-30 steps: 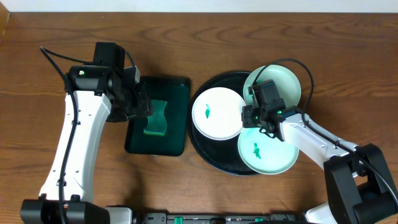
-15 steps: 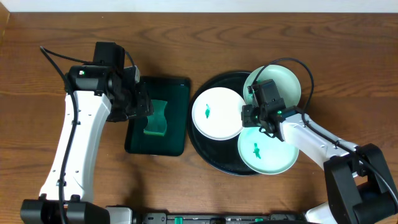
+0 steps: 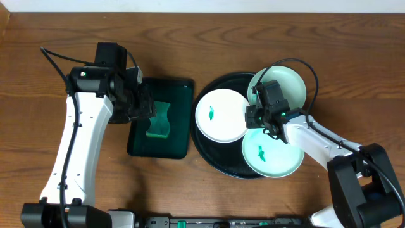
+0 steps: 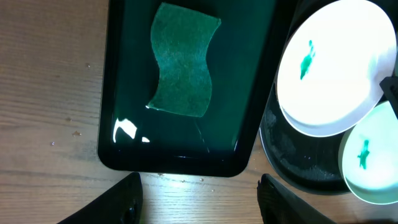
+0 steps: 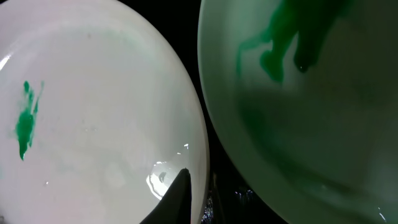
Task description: Clean dirty plates on tray and stack at the side
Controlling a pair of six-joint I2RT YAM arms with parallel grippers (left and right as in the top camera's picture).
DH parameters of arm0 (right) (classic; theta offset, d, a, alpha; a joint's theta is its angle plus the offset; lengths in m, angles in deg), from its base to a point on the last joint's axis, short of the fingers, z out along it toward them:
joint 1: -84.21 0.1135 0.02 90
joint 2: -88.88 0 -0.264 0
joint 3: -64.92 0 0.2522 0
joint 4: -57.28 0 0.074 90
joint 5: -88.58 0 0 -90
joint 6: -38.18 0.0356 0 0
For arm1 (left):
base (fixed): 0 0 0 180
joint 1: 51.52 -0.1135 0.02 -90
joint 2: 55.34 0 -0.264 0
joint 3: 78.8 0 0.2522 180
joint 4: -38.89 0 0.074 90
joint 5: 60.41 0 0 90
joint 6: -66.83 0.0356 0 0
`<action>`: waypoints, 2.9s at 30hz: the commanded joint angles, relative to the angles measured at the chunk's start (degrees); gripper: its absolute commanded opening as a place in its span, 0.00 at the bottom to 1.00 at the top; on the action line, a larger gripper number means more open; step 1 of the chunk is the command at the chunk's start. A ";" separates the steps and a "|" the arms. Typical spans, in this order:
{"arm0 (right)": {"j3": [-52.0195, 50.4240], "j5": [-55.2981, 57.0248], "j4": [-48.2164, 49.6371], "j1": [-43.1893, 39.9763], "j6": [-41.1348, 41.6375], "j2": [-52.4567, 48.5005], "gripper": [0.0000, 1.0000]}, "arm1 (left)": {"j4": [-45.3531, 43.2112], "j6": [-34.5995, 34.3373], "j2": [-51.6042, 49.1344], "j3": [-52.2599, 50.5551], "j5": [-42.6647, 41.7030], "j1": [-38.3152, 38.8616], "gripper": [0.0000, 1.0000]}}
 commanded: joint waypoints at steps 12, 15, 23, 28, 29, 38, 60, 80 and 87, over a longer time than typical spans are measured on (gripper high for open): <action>-0.37 0.76 0.22 0.72 -0.04 -0.50 0.09 | -0.24 -0.26 -0.09 -0.55 0.96 0.24 0.60; -0.37 0.79 0.20 0.72 -0.04 -0.50 0.09 | -0.33 -0.26 -0.09 -0.55 0.96 0.24 0.60; -0.37 0.76 0.55 0.72 -0.04 -1.88 0.09 | -0.31 -0.26 -0.09 -0.55 0.96 0.24 0.60; -0.35 0.55 0.90 0.66 -0.04 -2.40 0.06 | -0.31 -0.26 -0.09 -0.55 0.96 0.24 0.60; -0.35 0.55 0.92 0.66 -0.02 -2.40 0.06 | -0.31 -0.26 -0.09 -0.55 0.96 0.24 0.60; -0.35 0.57 1.07 0.66 -0.04 -2.40 0.01 | -3.15 -0.28 -0.11 -0.55 0.98 0.24 0.59; -0.35 0.57 1.20 0.68 -0.04 -2.40 0.01 | -5.73 -5.73 -14.19 -0.55 9.75 4.22 0.53; -0.35 0.55 1.25 0.68 -0.04 -2.40 0.02 | -10.03 -5.97 -23.56 -0.59 9.53 4.48 0.49; -0.35 0.55 1.25 0.68 -0.04 -2.40 0.03 | -15.08 -7.65 -23.56 -4.85 9.31 4.48 0.49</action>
